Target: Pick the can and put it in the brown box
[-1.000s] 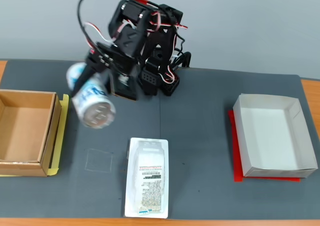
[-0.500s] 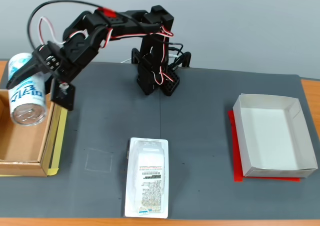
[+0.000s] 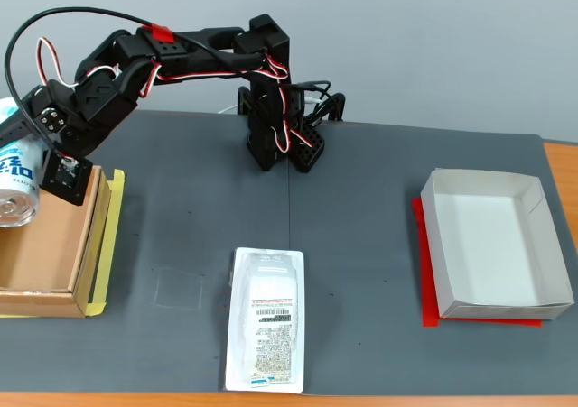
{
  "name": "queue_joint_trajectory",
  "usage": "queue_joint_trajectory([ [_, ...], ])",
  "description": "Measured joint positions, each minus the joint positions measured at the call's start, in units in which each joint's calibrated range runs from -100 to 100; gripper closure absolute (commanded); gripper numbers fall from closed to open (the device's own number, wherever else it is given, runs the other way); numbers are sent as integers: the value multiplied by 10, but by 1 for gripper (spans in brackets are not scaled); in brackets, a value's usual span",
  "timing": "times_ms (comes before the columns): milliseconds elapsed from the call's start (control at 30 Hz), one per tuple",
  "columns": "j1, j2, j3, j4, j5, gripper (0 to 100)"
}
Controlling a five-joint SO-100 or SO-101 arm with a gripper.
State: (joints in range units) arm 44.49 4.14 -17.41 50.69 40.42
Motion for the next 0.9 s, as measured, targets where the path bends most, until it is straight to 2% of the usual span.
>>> queue_joint_trajectory([
  [800, 32, 172, -4, -3, 0, 88],
  [900, 30, 172, -4, -3, -16, 79],
])
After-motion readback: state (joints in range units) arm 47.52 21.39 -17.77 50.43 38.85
